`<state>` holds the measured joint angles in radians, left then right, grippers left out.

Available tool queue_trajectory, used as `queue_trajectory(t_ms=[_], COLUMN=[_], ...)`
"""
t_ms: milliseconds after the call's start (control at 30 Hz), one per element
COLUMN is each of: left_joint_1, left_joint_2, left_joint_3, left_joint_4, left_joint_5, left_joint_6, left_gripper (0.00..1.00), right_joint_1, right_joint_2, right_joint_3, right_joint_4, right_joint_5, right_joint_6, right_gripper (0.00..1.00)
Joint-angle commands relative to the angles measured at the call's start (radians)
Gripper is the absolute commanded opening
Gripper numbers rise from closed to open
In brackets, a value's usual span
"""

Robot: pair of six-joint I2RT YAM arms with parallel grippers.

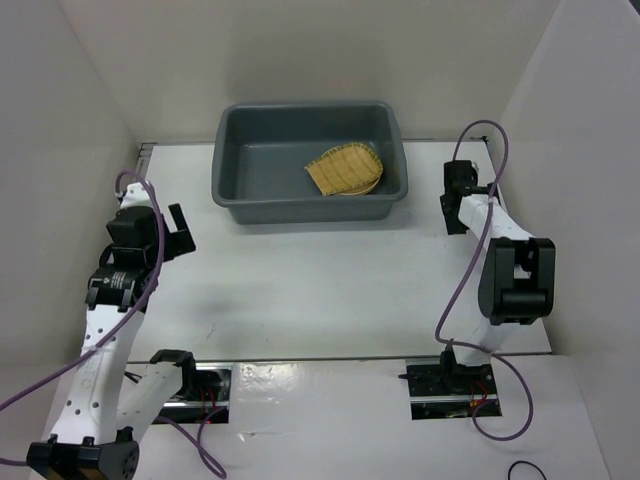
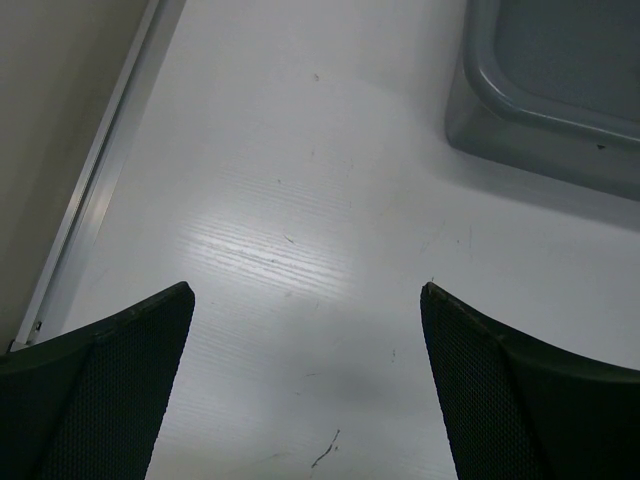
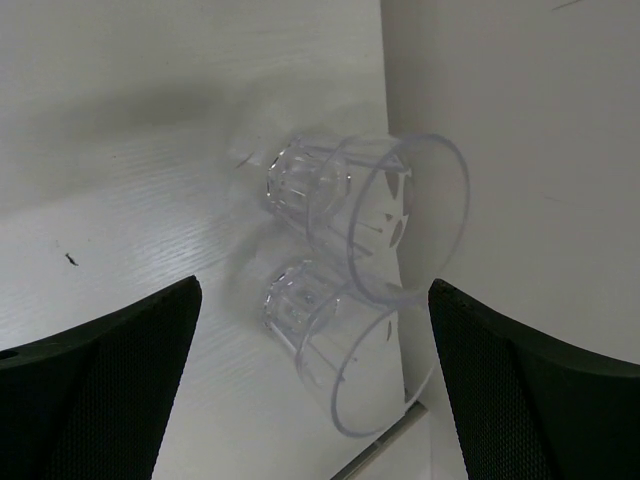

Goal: Place the mixed dishes into the plastic bin

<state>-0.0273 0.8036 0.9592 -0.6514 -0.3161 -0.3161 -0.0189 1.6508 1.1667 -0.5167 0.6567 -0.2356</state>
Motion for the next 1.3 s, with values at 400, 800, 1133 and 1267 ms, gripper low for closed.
queue_trajectory(t_ms=[400,800,1133,1267], left_joint_1=[0.017,0.017,0.017,0.017], left_joint_2=[0.006,-0.012,-0.041,-0.050], left_joint_3=[0.001,0.001,-0.008,-0.008], left_joint_4=[0.032,0.032,0.032,0.032], left_joint_5=[0.011,0.011,0.011,0.011], left_joint_6=[0.008,0.008,0.008,0.008], left_gripper=[1.00,1.00,1.00,1.00], right_joint_1=[-0.088,-0.088,-0.088,-0.088], right_joint_2=[0.112,0.210,0.228,0.147], right_joint_3=[0.036,0.091,0.157,0.244], right_joint_4=[0.029,0.078,0.078,0.087], right_joint_5=[-0.072,-0.130,-0.150,-0.196], right_joint_6=[0.053,0.010,-0.021,-0.054], right_gripper=[0.99,0.73,0.04,0.00])
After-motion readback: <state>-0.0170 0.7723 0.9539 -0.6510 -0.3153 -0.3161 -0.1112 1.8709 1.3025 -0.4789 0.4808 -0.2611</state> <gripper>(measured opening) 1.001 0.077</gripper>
